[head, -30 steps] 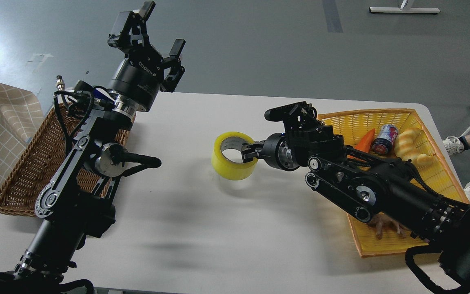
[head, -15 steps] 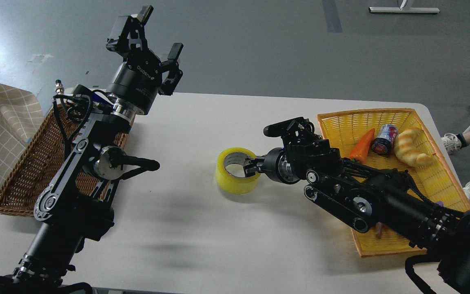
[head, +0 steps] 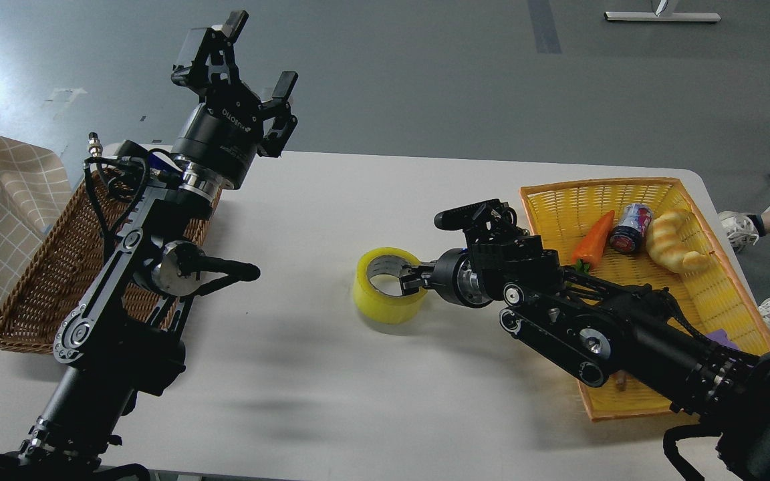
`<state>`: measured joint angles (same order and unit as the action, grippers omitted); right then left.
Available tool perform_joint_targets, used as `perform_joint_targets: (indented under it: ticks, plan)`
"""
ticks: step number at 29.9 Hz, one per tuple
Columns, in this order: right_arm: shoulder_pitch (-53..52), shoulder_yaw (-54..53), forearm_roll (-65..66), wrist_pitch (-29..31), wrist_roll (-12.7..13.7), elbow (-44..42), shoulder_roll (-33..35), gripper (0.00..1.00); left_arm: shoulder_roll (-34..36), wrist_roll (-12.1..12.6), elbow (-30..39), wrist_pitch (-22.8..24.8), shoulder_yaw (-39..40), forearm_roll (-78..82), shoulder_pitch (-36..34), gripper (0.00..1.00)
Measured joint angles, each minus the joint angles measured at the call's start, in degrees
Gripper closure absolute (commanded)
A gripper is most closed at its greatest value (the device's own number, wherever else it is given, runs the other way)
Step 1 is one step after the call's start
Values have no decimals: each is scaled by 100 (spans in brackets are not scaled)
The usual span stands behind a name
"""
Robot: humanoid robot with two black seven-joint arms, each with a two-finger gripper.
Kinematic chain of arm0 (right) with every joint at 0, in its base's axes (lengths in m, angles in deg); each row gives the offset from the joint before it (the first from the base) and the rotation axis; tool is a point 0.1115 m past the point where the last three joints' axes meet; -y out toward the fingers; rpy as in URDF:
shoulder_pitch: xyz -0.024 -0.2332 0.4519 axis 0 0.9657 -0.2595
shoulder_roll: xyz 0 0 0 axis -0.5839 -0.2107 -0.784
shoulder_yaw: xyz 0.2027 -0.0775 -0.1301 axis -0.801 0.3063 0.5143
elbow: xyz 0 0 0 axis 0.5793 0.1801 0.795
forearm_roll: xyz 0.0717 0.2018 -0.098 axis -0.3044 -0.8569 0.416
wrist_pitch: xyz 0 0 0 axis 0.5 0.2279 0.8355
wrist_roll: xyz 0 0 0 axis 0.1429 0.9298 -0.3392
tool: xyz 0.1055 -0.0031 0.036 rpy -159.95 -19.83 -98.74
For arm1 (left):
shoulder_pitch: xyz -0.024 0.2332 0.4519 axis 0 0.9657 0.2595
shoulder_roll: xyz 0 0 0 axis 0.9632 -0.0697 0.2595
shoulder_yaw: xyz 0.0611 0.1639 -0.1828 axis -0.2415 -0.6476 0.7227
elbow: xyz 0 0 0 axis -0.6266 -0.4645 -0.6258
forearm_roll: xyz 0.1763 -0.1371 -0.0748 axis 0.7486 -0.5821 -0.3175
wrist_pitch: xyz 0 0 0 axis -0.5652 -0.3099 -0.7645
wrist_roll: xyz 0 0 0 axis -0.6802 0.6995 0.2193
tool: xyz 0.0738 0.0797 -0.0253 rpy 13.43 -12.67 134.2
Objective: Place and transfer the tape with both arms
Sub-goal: 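Release the tape roll on the table and raise the right gripper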
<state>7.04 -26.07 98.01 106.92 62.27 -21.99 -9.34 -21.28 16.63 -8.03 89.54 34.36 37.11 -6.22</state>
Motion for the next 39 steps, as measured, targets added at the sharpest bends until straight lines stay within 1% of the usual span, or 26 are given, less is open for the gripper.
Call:
perform_joint_targets:
  ticks: [1, 2, 3, 6, 7, 8, 10, 13, 14, 15, 20, 24, 26, 31, 32, 36, 39]
  plan:
    - [4, -32, 0, 0, 0, 0, 0, 65, 5, 0, 0, 0, 0, -2, 0, 2]
    - [9, -79, 0, 0, 0, -1, 0, 47, 16, 0, 0, 0, 0, -4, 0, 2]
    - [10, -131, -1, 0, -4, -2, 0, 40, 32, 0, 0, 0, 0, -5, 0, 2]
    - [18, -255, -19, 0, -28, -4, 0, 30, 75, 0, 0, 0, 2, -6, 0, 2]
    - [20, -270, -24, 0, -33, -4, 0, 22, 83, 0, 0, 0, 2, -6, 0, 2]
    - [21, -282, -31, 0, -38, -5, 0, 20, 92, 0, 0, 0, 4, -6, 0, 2]
    - [21, -295, -46, 0, -42, -4, 0, 19, 98, 0, 0, 0, 7, -7, 0, 2]
    - [22, -309, -54, 0, -43, 5, 0, 8, 103, 0, 0, 0, 8, -7, 4, 2]
    - [22, -337, -57, 0, -42, 10, 0, 7, 106, 0, 0, 0, 10, -7, 4, 2]
    - [20, -382, -60, 0, -42, 11, 0, 2, 116, 0, 0, 0, 13, -7, 4, 2]
    - [-35, -884, -83, 0, -22, 73, 0, 2, 144, 0, 0, -15, 17, -19, 4, 2]
    - [-30, -1563, -95, -44, -33, 311, 33, 0, 146, 0, 0, -41, 20, -47, 4, 2]
    - [-4, -1832, -96, -55, -40, 471, 143, 0, 152, 0, 0, -44, 20, -50, 3, 2]
    - [38, -2523, -213, -60, -56, 1071, 658, 0, 202, 9, -3, -2, -34, -50, -12, 2]
    - [86, -2695, -352, -58, -60, 1171, 695, 0, 206, 12, -5, 2, -40, -50, -19, 2]
    - [533, -3691, -1815, -28, -70, 1547, 764, 0, 206, 16, -17, 3, -67, -48, -70, 2]
    - [722, -4280, -2668, -27, -99, 1740, 771, 0, 173, 17, -20, 13, -71, -41, -81, 2]
